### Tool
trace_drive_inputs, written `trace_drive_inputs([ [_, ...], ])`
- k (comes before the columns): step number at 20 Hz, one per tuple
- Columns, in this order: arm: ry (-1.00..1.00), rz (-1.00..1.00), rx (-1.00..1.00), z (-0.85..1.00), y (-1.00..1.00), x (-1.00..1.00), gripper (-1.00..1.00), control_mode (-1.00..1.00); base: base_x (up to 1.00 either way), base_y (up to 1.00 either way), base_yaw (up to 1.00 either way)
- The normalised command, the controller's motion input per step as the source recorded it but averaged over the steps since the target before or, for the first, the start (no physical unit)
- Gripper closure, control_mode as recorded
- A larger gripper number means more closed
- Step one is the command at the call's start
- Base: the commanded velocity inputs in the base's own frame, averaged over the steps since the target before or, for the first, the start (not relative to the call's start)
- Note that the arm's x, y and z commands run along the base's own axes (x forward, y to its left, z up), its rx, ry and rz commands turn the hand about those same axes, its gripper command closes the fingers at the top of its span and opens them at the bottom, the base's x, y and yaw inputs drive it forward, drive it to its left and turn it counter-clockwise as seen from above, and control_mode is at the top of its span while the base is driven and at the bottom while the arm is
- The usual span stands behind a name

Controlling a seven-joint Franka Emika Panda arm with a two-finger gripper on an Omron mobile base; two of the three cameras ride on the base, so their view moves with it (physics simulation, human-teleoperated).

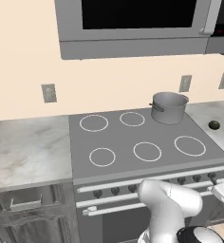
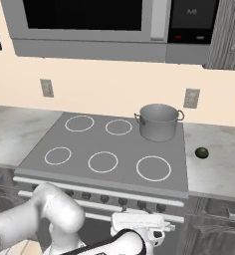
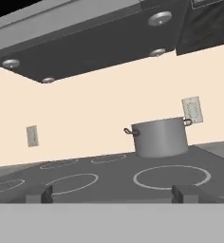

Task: Turn on the burner for the pot on the stove. Wait thirty seconds for the pot to heat up. Then add the squash to the pot.

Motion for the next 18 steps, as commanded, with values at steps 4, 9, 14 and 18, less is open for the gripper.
trace_drive_inputs([
  [4,0.09,-0.24,-0.18,-0.29,0.39,0.00,-1.00,-1.00,0.00,0.00,0.00],
  [9,0.07,-0.24,-0.18,-0.05,0.34,0.07,-1.00,-1.00,0.00,0.00,0.00],
  [14,0.08,-0.17,-0.14,0.00,0.20,0.27,-1.00,-1.00,0.00,0.00,0.00],
  [18,0.05,-0.02,-0.04,-0.01,-0.01,0.26,-1.00,-1.00,0.00,0.00,0.00],
])
